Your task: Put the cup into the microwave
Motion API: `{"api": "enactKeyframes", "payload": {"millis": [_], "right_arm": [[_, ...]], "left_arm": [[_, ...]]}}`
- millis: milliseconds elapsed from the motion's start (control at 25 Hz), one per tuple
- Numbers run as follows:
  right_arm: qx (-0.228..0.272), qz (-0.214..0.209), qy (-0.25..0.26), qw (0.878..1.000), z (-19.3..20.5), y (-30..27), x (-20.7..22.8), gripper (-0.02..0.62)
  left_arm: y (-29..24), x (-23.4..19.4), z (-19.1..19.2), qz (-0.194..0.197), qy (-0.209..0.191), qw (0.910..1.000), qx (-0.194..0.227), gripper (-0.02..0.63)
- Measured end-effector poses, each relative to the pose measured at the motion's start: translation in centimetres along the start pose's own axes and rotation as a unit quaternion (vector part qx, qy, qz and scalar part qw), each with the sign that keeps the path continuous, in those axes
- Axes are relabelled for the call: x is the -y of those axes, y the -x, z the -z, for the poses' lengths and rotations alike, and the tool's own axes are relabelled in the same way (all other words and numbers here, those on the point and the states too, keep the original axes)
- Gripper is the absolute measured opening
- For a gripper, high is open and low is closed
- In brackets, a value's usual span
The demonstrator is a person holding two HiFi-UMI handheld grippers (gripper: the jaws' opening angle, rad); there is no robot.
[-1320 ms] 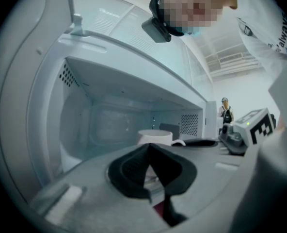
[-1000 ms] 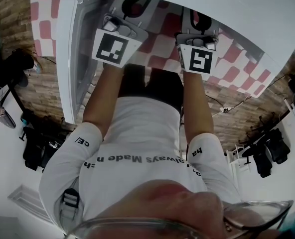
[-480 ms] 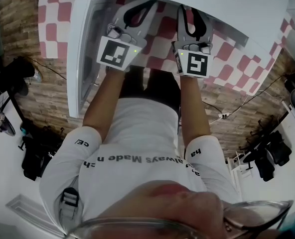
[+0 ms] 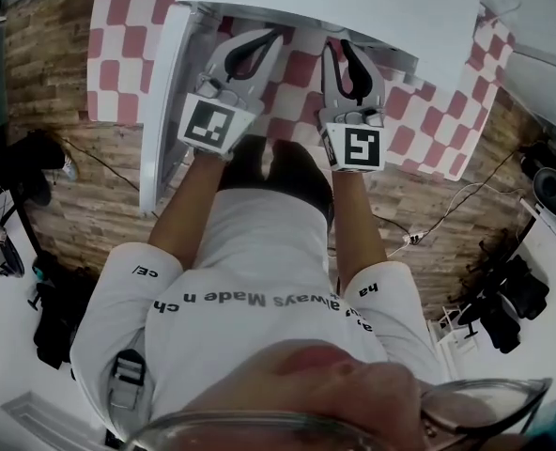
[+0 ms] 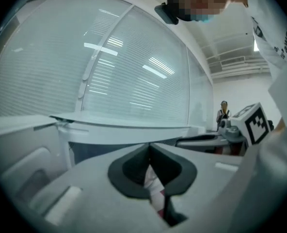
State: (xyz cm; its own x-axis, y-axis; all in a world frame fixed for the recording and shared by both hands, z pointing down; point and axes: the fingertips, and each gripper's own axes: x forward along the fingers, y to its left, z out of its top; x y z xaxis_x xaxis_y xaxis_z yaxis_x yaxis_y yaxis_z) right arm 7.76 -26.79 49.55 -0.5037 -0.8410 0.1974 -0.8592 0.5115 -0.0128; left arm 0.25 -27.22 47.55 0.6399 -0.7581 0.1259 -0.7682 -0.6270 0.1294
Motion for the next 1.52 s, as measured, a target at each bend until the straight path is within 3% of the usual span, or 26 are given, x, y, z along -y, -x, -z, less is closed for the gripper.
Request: {"api": "enactKeyframes", "payload": {"millis": [240,640,1120,1520], "right_arm": [[-0.01,-0.005,0.002,1.0,-5.0,3.2,-1.1,0.071],[0.037,-0.025,0.005,0.999,-13.8,7.7,-2.6,0.054],[0.044,-0.055,0.014,0.997,-20.7,11.8,-5.3,0.049],[0.056,-0.069,0.018,0.996,-24.4,14.6,-6.4,0.048]], "left_arm": [[2.6,2.2,-4.8,0.005,0.002,1.0,0.003,0.004],[5.5,5.0,-12.0,0.017,-0.013,0.9995,0.022,0.004],[8.9,8.0,-18.0,0.033,-0.024,0.9985,0.036,0.005],[10.8,9.9,-20.8,0.049,-0.042,0.9973,0.034,0.005]]}}
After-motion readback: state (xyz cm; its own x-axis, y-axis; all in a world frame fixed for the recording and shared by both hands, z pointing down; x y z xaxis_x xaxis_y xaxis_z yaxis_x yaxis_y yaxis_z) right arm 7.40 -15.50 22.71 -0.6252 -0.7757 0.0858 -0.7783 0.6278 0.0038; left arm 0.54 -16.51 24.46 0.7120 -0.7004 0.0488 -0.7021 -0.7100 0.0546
